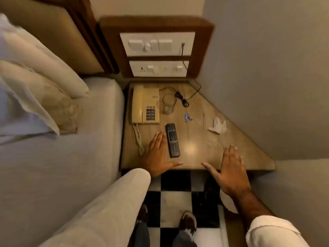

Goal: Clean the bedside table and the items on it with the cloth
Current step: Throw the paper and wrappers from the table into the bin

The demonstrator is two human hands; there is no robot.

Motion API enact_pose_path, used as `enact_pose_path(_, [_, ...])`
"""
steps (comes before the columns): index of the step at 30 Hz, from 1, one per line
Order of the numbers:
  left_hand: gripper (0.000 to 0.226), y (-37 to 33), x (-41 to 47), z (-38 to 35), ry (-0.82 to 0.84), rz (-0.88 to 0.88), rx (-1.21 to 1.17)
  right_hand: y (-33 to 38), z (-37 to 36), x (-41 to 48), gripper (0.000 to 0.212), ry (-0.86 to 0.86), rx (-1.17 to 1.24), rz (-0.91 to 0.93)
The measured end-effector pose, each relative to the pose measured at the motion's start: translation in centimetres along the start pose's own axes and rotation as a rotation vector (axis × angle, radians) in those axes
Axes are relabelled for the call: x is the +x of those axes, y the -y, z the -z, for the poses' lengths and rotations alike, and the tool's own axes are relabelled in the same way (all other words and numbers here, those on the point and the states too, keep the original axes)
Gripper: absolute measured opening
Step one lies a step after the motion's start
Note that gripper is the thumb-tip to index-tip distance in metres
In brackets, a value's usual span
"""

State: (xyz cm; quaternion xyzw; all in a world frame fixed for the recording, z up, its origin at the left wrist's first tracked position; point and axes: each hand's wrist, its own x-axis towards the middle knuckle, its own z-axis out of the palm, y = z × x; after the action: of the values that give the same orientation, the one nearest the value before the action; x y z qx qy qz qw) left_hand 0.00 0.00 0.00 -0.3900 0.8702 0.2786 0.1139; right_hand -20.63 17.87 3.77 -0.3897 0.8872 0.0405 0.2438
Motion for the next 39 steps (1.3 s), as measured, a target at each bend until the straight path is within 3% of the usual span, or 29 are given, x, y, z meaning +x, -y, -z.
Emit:
enact_pose_path(7, [0.158,5.4,5.9,-10.6,0.037,0.080,0.164,-0.8,-13.9,4.9,0.128,0.042,-0.032,0.043])
enact_pose_path(11, [0.165,6.1,7.9,-14.8,-0.069,0.130,0.167,-1.7,-18.8,4.6,0.125,-0.040,-0.005,0.072])
enact_pose_path(19, [0.163,6.6,8.3,-16.6,-0.176,0.066,0.270,-2.6,-15.0,10.5,0.064,-0.292,0.328,-0.017])
enact_pose_path(23, [0.163,6.6,8.3,-16.6,-0.175,0.066,0.293,-2.6,-11.5,17.0,0.071,-0.424,0.336,-0.091])
enact_pose_path(26, [0.162,6.7,8.4,-16.7,-0.171,0.068,0.303,-2.5,-9.8,21.4,0.077,-0.386,0.312,-0.129])
enact_pose_path(30, [0.162,6.7,8.6,-16.8,-0.176,0.069,0.308,-2.9,-9.5,24.3,0.043,-0.341,0.262,-0.073])
enact_pose_path(33, [0.160,6.7,8.6,-16.9,-0.188,0.060,0.304,-3.4,-9.8,23.1,0.025,-0.387,0.381,-0.074])
enact_pose_path(39, [0.160,6.8,8.6,-16.9,-0.196,0.052,0.297,-4.9,-10.6,14.0,0.025,-0.556,0.624,-0.107])
